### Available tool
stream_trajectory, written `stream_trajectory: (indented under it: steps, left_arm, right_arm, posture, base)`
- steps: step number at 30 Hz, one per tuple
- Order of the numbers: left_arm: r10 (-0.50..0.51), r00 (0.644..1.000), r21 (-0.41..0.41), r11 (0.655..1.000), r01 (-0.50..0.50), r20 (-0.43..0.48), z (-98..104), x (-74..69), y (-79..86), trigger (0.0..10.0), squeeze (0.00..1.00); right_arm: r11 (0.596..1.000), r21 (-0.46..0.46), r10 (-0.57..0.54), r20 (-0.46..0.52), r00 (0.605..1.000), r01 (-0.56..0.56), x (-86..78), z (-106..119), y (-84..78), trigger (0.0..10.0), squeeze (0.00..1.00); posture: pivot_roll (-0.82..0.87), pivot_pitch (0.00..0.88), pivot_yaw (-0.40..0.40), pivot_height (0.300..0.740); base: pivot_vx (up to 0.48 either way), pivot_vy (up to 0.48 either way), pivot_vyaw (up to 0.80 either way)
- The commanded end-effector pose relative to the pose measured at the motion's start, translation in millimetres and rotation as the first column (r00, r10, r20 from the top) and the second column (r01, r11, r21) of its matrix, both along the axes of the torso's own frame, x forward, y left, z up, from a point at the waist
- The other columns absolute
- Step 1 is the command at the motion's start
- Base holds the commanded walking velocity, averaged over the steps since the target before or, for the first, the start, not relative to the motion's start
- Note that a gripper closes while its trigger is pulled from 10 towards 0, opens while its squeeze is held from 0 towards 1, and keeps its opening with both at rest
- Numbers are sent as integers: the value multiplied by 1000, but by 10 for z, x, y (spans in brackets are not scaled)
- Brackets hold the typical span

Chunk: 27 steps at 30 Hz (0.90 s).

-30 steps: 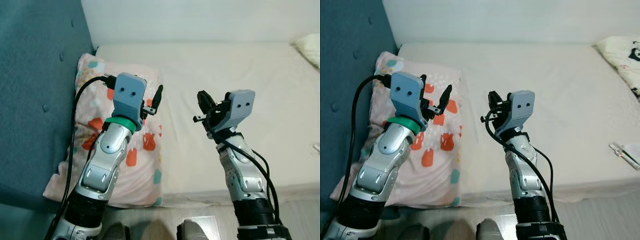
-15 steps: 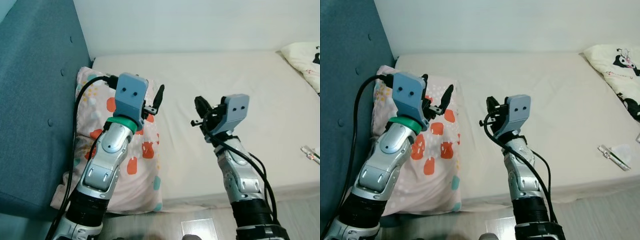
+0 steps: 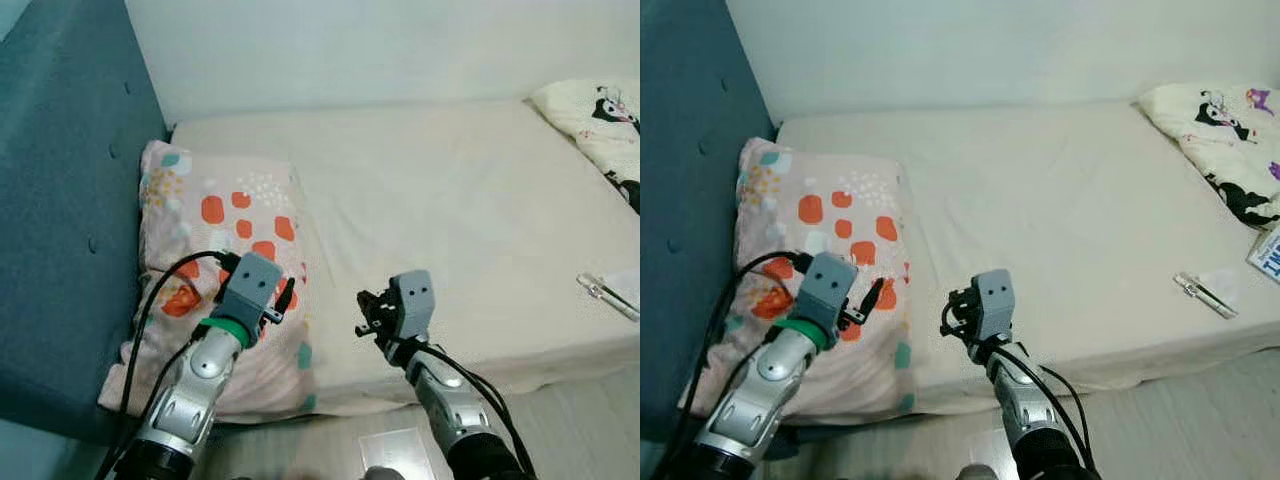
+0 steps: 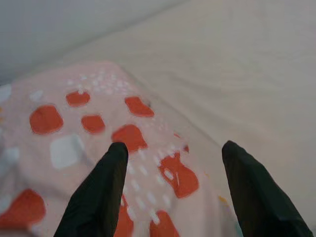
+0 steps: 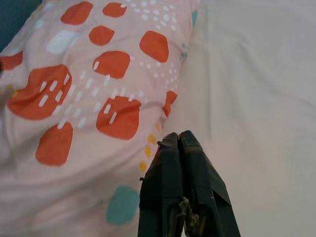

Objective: Clean up the room

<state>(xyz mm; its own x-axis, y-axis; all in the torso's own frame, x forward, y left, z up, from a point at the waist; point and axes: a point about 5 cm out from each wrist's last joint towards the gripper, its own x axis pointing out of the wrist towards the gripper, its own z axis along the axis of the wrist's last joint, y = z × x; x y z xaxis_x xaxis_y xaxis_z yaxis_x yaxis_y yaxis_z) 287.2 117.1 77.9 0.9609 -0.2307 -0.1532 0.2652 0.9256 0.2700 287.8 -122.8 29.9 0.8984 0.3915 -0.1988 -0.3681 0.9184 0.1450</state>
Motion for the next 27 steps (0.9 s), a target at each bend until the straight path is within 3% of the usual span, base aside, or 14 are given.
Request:
stream_trajectory:
  steps: [1, 10, 14, 27]
  left_arm:
    - [37, 999, -1, 999, -37, -24, -79, 13, 67, 10000, 0]
    - [59, 997, -36, 998, -60, -42, -162, 85, 58, 10000, 0]
    - [15, 999, -68, 998, -18, -43, -125, 83, -27, 10000, 0]
    - [-33, 999, -54, 998, 31, -29, -120, 113, -67, 10000, 0]
  right_arm:
    - [1000, -5, -5, -20, 1000, 5, -25, -57, -5, 10000, 0]
    - [1000, -8, 13, 19, 1000, -12, 37, -22, -3, 10000, 0]
    - [1000, -2, -9, 34, 999, 9, 68, 4, -36, 10000, 0]
    - [1000, 18, -24, 34, 999, 23, 26, -39, -38, 10000, 0]
  posture:
    - [78, 0, -37, 740]
    - [60, 0, -39, 740]
    - [53, 0, -30, 740]
    - [38, 0, -24, 740]
  base:
    - [0, 0, 0]
    - [0, 0, 0]
    - [0, 0, 0]
    - [0, 0, 0]
